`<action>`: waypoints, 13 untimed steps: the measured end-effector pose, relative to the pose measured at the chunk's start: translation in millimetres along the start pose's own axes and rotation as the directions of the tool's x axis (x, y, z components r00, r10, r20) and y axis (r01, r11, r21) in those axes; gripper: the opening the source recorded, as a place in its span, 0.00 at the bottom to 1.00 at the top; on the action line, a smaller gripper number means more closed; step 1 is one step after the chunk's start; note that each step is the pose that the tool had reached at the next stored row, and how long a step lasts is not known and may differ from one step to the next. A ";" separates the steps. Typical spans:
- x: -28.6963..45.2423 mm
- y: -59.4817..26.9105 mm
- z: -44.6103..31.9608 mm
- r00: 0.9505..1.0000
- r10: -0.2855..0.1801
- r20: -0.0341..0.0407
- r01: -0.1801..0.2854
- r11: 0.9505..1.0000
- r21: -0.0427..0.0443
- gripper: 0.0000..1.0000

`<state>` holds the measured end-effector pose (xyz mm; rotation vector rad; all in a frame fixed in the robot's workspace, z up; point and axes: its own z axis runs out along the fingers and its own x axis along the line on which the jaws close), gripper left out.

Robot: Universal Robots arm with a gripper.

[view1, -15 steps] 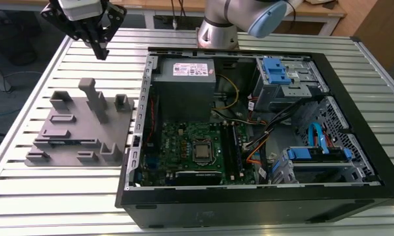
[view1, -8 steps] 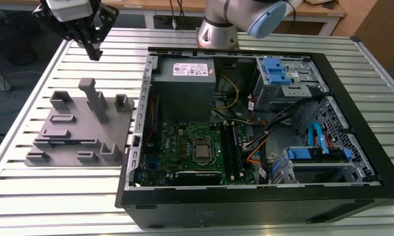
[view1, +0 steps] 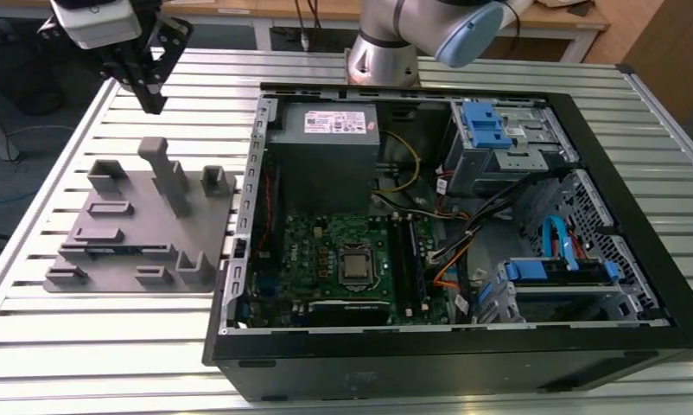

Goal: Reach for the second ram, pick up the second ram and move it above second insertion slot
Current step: 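Reach for the second ram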

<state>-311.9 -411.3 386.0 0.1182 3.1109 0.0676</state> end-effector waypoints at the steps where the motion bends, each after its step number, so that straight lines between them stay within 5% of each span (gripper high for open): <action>1: 2.5 -1.2 0.7 1.000 0.000 0.000 0.000 1.000 0.000 0.11; 13: 26.5 -6.8 4.4 1.000 0.000 0.000 0.000 1.000 0.000 0.11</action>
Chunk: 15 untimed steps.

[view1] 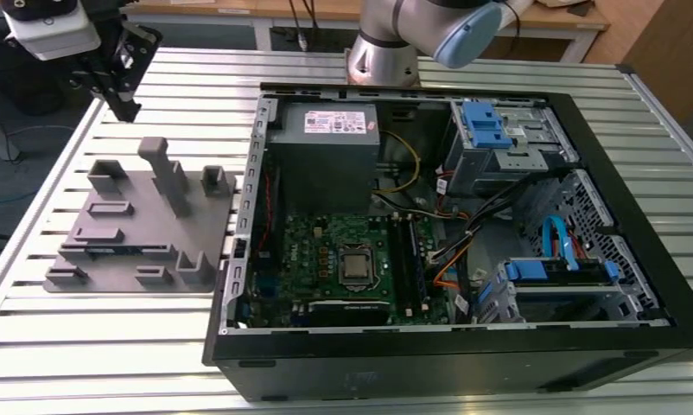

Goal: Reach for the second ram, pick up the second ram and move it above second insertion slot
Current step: 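Reach for the second ram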

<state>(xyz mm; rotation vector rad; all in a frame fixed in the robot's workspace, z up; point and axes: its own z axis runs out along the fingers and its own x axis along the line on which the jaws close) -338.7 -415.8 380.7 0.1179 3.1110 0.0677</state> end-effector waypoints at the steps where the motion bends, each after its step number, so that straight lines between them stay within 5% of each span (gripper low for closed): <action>1: 1.3 -0.2 0.2 1.000 0.000 0.000 0.000 1.000 0.000 0.11; 15: 23.6 -4.5 6.3 1.000 0.000 0.000 0.000 1.000 0.000 0.11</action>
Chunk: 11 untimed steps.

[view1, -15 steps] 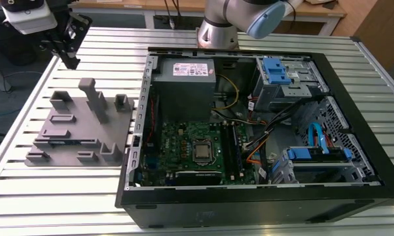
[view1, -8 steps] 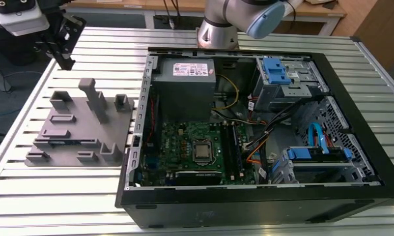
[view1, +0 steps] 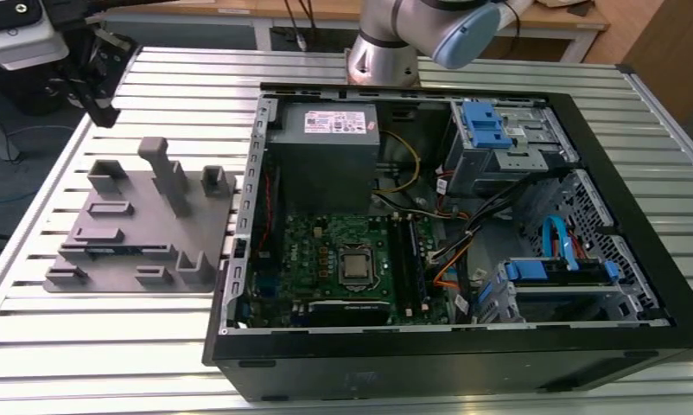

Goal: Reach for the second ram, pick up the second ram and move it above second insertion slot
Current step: 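Reach for the second ram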

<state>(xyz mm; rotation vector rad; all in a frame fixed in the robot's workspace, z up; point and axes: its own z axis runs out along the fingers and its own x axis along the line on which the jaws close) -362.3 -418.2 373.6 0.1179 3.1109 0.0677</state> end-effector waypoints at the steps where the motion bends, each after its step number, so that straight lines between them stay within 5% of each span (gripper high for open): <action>1: 1.4 -0.1 0.9 1.000 0.000 0.000 0.000 1.000 0.000 0.11; 11: 17.3 -1.7 9.4 1.000 0.000 0.000 0.000 1.000 0.000 0.11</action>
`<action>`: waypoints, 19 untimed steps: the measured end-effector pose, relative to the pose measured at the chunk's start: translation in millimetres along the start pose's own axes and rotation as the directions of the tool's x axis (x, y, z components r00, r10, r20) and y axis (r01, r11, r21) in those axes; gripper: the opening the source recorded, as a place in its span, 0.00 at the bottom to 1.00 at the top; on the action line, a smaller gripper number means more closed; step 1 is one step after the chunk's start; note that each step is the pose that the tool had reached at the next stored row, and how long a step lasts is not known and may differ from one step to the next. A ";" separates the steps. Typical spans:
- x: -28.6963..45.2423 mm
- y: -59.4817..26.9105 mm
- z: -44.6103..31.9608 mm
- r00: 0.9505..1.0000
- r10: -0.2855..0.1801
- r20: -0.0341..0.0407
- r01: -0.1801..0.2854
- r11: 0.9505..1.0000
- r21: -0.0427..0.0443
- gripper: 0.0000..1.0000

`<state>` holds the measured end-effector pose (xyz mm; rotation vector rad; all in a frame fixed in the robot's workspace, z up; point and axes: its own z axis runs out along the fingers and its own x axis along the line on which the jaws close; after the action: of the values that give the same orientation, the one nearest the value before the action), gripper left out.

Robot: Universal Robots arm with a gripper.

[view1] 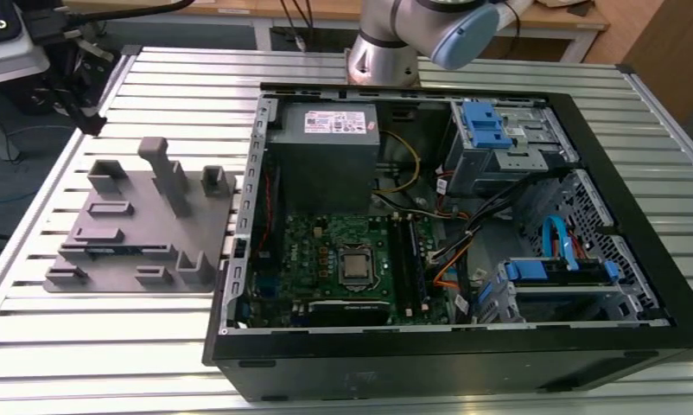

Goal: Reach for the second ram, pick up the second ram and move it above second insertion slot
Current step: 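Reach for the second ram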

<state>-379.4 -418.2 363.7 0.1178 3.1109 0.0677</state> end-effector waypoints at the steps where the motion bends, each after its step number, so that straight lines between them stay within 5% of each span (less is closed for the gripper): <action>1: 1.3 -0.1 0.7 1.000 0.000 0.000 0.000 1.000 0.000 0.11; 19: 19.7 -2.0 11.4 1.000 0.000 0.000 0.000 1.000 0.000 0.11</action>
<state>-398.9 -418.2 351.7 0.1178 3.1110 0.0676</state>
